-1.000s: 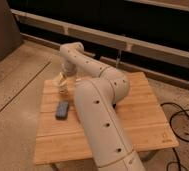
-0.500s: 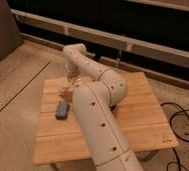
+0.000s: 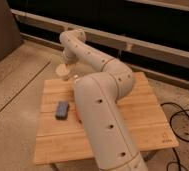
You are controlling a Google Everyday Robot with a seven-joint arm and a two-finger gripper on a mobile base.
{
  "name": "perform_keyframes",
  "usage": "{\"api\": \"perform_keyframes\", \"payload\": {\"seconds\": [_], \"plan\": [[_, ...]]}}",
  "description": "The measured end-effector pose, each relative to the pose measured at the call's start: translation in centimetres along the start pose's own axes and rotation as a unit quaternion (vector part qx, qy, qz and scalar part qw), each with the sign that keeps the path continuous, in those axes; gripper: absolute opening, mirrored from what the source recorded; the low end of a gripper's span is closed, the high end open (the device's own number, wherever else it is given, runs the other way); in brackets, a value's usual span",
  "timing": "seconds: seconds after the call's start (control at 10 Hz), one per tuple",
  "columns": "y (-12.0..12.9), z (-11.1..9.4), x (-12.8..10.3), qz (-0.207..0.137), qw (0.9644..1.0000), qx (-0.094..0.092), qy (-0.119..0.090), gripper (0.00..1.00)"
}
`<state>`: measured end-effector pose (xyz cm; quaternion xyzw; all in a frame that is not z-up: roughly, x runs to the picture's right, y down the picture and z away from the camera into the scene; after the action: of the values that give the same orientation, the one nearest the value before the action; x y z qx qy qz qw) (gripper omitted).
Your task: Place the ceramic cup in the ceramic bowl
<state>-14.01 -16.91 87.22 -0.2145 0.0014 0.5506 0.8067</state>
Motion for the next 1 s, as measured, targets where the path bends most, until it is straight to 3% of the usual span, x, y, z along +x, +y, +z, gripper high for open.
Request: {"api": "perform_keyframes", "payload": {"seconds": [0.1, 0.2, 0.3, 0.4, 0.6, 0.7, 0.8, 1.0], "plan": [[0.2, -3.3, 0.0, -0.004, 0.9997, 0.008, -0.022, 0.0], [0.3, -8.2, 1.0, 0.004, 0.9983, 0.02, -0.054, 0.0], [0.3, -11.0, 2.3, 0.014, 0.997, 0.026, -0.072, 0.0], [0.1, -14.1, 5.2, 0.04, 0.9947, 0.034, -0.089, 0.0], [-1.7, -16.5, 12.1, 0.116, 0.9882, 0.045, -0.09, 0.0], [-2.8, -16.9, 15.5, 0.16, 0.9824, 0.047, -0.085, 0.0], [-4.1, -17.1, 19.5, 0.212, 0.9733, 0.047, -0.074, 0.0], [-6.4, -17.0, 25.2, 0.294, 0.9534, 0.044, -0.053, 0.0]]}}
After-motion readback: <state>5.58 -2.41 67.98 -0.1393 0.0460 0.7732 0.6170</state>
